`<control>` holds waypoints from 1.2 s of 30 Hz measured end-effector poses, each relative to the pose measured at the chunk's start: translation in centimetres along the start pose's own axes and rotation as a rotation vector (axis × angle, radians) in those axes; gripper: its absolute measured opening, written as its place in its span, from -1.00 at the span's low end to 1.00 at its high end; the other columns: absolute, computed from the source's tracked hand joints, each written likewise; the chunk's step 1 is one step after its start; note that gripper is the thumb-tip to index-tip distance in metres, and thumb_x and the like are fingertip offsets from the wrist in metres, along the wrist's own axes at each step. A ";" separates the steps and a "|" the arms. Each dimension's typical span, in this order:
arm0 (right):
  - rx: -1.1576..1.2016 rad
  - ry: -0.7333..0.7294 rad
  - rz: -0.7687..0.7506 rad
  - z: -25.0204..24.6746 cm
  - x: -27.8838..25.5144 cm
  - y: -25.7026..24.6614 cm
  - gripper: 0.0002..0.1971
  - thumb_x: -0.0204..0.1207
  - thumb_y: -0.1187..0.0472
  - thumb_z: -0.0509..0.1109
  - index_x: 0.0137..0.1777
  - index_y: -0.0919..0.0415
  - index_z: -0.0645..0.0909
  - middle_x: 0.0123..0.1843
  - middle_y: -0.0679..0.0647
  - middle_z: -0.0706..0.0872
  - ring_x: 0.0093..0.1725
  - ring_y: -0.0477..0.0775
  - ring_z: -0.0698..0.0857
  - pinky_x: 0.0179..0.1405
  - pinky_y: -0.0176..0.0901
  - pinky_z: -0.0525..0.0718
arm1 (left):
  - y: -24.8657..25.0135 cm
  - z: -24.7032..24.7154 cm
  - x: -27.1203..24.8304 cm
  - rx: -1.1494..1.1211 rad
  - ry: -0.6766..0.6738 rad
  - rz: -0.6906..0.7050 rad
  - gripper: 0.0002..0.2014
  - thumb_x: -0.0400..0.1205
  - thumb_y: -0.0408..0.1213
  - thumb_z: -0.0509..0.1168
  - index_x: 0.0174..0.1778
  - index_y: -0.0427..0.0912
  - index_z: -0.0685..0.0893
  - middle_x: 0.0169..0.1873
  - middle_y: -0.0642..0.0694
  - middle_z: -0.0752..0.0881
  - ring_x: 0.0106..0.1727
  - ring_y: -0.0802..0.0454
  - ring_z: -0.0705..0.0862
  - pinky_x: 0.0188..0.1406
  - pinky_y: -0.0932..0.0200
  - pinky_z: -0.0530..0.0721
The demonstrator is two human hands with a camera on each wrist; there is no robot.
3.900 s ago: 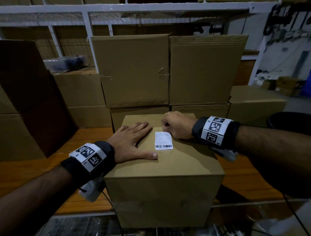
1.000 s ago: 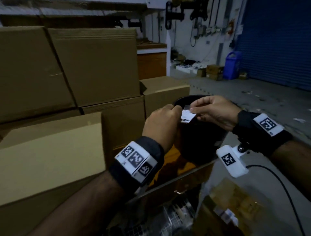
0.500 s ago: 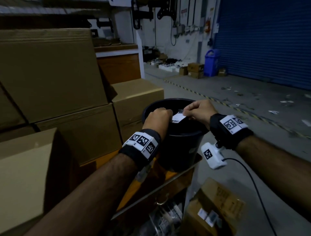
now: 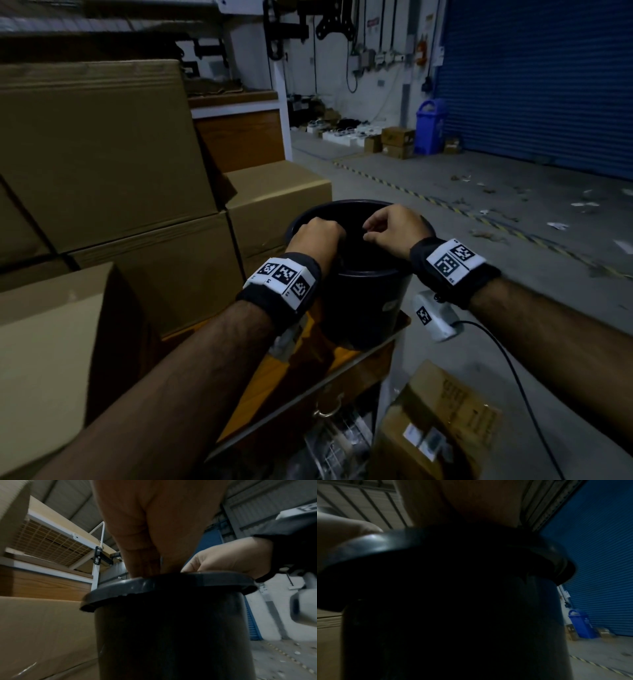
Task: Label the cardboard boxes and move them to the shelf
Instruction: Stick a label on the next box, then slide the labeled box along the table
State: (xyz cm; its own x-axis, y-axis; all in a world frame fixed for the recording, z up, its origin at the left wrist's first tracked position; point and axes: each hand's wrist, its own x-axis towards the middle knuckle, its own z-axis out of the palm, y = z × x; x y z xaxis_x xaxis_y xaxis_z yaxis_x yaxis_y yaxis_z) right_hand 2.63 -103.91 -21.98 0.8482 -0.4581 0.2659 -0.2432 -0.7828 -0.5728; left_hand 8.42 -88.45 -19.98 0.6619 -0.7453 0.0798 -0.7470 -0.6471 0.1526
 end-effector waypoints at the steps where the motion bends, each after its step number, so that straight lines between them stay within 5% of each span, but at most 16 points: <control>1: 0.017 0.011 -0.013 -0.1 -0.1 -0.2 -0.90 0.45 0.20 0.54 -0.05 0.13 0.77 -0.09 0.03 0.80 -0.08 -0.07 0.70 -0.08 -0.34 0.49 | -0.1 -0.3 -0.2 -0.011 0.009 -0.002 -0.75 0.53 -0.30 0.44 0.13 -0.15 0.72 0.07 -0.23 0.69 0.12 -0.24 0.66 -0.01 -0.01 0.64; 9: 0.187 0.026 -0.174 0.1 -2.1 -5.0 -0.82 0.46 0.13 0.53 0.04 0.12 0.77 -0.06 0.01 0.81 -0.04 -0.10 0.75 0.09 -0.20 0.67 | -2.9 -4.6 -5.2 0.004 0.142 -0.024 -0.60 0.48 0.01 0.48 0.18 -0.07 0.69 0.03 -0.15 0.73 0.05 -0.17 0.69 0.00 -0.04 0.70; 14: 0.244 -0.070 -0.317 2.4 -4.2 -11.0 -0.79 0.47 0.11 0.53 0.09 0.10 0.74 -0.04 -0.04 0.81 -0.01 -0.14 0.75 0.16 -0.12 0.71 | -5.9 -6.8 -11.4 0.013 0.106 -0.141 -0.33 0.43 0.08 0.49 0.43 -0.11 0.54 0.32 -0.12 0.63 0.31 -0.08 0.59 0.27 -0.08 0.63; 18: 0.281 -0.134 -0.442 4.6 -6.4 -16.6 -0.78 0.51 0.12 0.49 0.14 0.10 0.73 -0.01 -0.05 0.79 0.00 -0.16 0.73 0.10 -0.23 0.70 | -8.6 -9.1 -17.4 -0.019 0.067 -0.234 -0.33 0.45 0.09 0.45 0.45 -0.12 0.51 0.35 -0.08 0.62 0.33 -0.03 0.58 0.30 0.02 0.61; 21: 0.254 -0.246 -0.541 6.5 -8.4 -21.0 -0.76 0.56 0.13 0.43 0.21 0.10 0.70 0.07 -0.06 0.76 0.05 -0.19 0.68 0.01 -0.42 0.59 | -10.8 -10.6 -22.3 -0.038 0.052 -0.335 -0.32 0.44 0.16 0.43 0.42 -0.11 0.54 0.30 -0.04 0.65 0.27 0.03 0.62 0.28 0.04 0.63; 24: 0.212 -0.424 -0.632 8.7 -10.2 -25.6 -0.73 0.60 0.15 0.38 0.28 0.09 0.65 0.18 -0.05 0.72 0.17 -0.14 0.65 0.14 -0.26 0.60 | -13.2 -11.5 -26.8 0.001 0.044 -0.420 -0.33 0.46 0.14 0.41 0.45 -0.07 0.51 0.32 -0.03 0.63 0.29 0.04 0.60 0.27 0.06 0.62; 29: 0.054 -0.649 -0.755 12.2 -13.0 -32.4 -0.63 0.65 0.05 0.29 0.44 0.03 0.53 0.41 -0.03 0.60 0.34 -0.09 0.56 0.23 -0.20 0.51 | -18.0 -12.1 -32.9 -0.016 0.021 -0.547 -0.32 0.47 0.14 0.38 0.47 -0.08 0.46 0.37 -0.03 0.58 0.32 0.04 0.57 0.23 0.17 0.59; 33: -0.264 -0.800 -0.851 14.7 -14.4 -35.8 -0.49 0.68 -0.11 0.17 0.60 -0.03 0.31 0.52 0.01 0.48 0.41 0.01 0.49 0.40 0.00 0.47 | -22.1 -11.5 -36.1 0.087 -0.139 -0.630 -0.17 0.46 0.26 0.33 0.58 -0.08 0.32 0.43 -0.09 0.53 0.37 -0.04 0.53 0.23 0.15 0.53; 36: -0.522 -0.840 -0.936 15.6 -14.7 -37.0 -0.35 0.68 -0.18 0.09 0.69 0.08 0.09 0.71 0.04 0.13 0.62 0.09 0.23 0.60 -0.02 0.18 | -25.0 -11.1 -37.4 0.112 -0.269 -0.657 -0.12 0.47 0.36 0.24 0.62 -0.07 0.24 0.44 -0.12 0.51 0.36 -0.08 0.53 0.21 0.10 0.52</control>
State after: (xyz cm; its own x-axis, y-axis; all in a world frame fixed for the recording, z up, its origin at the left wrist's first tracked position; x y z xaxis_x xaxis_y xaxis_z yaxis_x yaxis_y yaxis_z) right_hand 6.51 -61.62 -16.83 0.7753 0.5731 -0.2656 0.5869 -0.8090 -0.0325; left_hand 3.00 -42.62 -15.81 0.9493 -0.2008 -0.2417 -0.2111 -0.9773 -0.0174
